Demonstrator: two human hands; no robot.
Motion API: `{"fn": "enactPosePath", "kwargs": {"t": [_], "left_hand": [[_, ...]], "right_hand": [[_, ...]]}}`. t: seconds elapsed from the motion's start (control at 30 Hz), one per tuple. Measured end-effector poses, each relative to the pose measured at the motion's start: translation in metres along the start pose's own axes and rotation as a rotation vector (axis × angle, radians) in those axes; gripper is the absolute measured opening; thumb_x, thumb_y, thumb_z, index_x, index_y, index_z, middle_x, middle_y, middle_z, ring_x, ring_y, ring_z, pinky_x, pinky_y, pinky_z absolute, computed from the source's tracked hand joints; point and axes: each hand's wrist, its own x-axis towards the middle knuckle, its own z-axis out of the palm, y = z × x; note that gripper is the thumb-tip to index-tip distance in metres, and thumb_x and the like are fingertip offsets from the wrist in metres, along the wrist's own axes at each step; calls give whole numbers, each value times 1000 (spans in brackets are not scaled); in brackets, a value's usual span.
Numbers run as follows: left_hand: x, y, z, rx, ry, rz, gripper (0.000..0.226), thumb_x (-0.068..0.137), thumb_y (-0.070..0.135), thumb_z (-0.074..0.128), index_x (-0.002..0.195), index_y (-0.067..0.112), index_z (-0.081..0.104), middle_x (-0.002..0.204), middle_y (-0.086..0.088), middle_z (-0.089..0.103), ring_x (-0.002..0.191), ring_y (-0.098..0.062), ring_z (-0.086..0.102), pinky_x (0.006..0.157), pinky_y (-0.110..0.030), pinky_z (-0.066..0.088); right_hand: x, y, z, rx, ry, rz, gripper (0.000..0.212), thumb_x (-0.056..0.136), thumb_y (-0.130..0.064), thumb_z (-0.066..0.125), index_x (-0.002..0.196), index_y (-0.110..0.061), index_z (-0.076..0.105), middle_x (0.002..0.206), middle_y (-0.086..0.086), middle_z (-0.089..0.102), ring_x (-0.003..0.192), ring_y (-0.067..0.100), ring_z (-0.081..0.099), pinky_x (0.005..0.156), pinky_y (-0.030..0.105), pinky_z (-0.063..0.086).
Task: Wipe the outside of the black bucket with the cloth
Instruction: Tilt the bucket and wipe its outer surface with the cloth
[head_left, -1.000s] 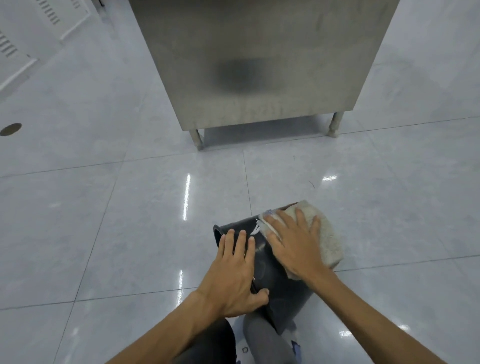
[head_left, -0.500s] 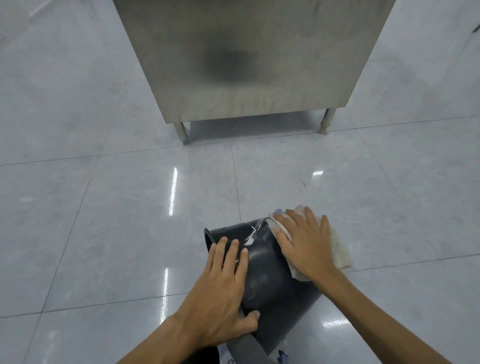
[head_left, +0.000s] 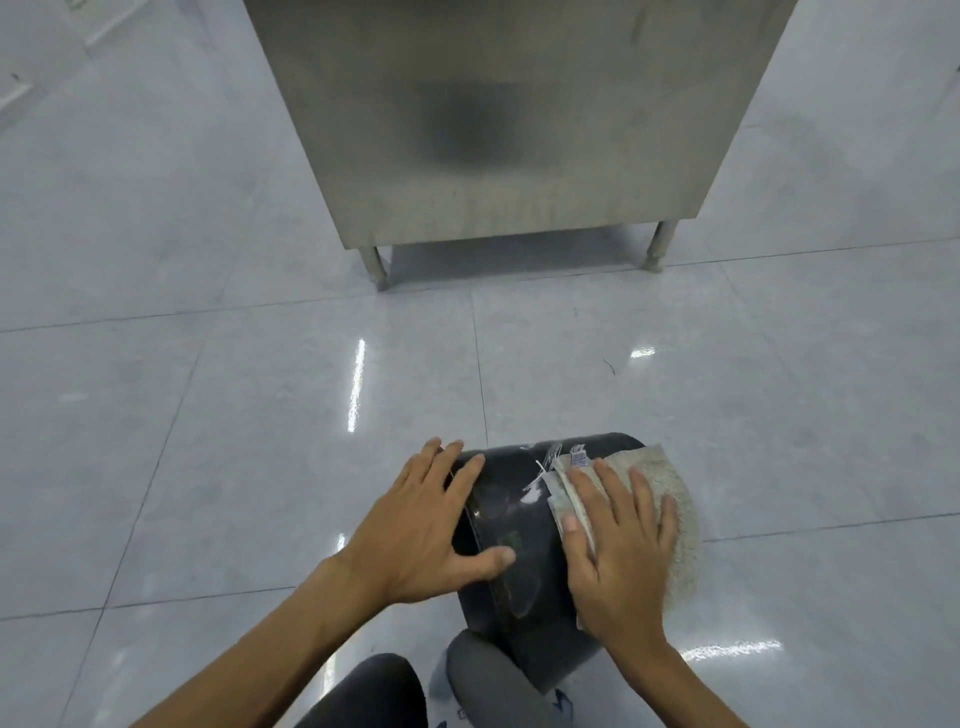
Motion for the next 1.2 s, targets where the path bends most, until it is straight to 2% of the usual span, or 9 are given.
{"fn": "enactPosePath", "kwargs": {"t": [0.13,0.33,0.4,0.6,0.73,0.83,0.97,1.1,1.2], "left_hand": [[11,-4,0,-116,-4,-25,99,85,82,42,160,27,9,169,2,-2,154,-17,-10,123,-37,6],[18,-6,-4,-92,-26,17,96,80,78,41,156,23,20,163,4,18,154,-21,3,117,-41,34],[16,-5,-4,-74,-35,6,97,80,78,40,156,20,20,161,5,19,153,-21,2,112,-41,41],[12,-2,-1,-103,-49,-60,91,89,67,49,157,16,17,163,1,17,154,-24,-4,111,-44,42],[9,2,1,-105,-55,-70,98,79,76,35,156,17,19,162,0,19,153,-26,-2,109,-45,43],[11,-2,1,-111,-61,-81,105,72,79,28,156,17,19,162,0,20,153,-26,-1,111,-49,41],[13,-4,5,-73,-58,-83,109,71,85,32,155,16,21,159,-3,26,151,-31,12,113,-48,40],[18,8,5,141,-83,-88,127,66,95,18,156,7,16,160,-14,25,150,-39,13,123,-50,19],[17,19,7,209,-76,-75,136,64,100,22,156,1,9,162,-20,20,150,-41,12,124,-50,12]], "right_hand": [[-11,6,1,50,79,-32,55,98,-45,36,147,-28,54,158,-4,45,152,30,30,122,63,14],[-28,20,16,114,136,-111,57,94,-37,38,144,-17,56,158,4,45,152,35,28,122,64,11],[-21,23,17,133,110,-121,56,94,-37,38,145,-21,55,159,1,44,153,32,26,123,63,11],[21,23,8,106,-34,-62,54,98,-47,34,148,-34,51,159,-10,42,155,23,23,125,48,4],[69,33,-3,-27,-148,64,62,95,-57,24,148,-39,50,159,-8,43,153,24,23,122,52,9],[85,32,-4,-97,-246,66,71,92,-61,12,152,-39,43,164,-7,35,156,27,16,123,56,5],[64,21,-3,-88,-230,35,63,96,-55,17,153,-39,41,166,-7,31,158,27,9,125,57,0],[26,-6,6,-42,-187,-35,56,102,-50,22,154,-37,38,166,-9,30,158,26,10,126,55,-1],[12,-9,8,-25,-154,-32,55,101,-46,28,154,-35,41,165,-8,32,157,27,15,125,57,4]]}}
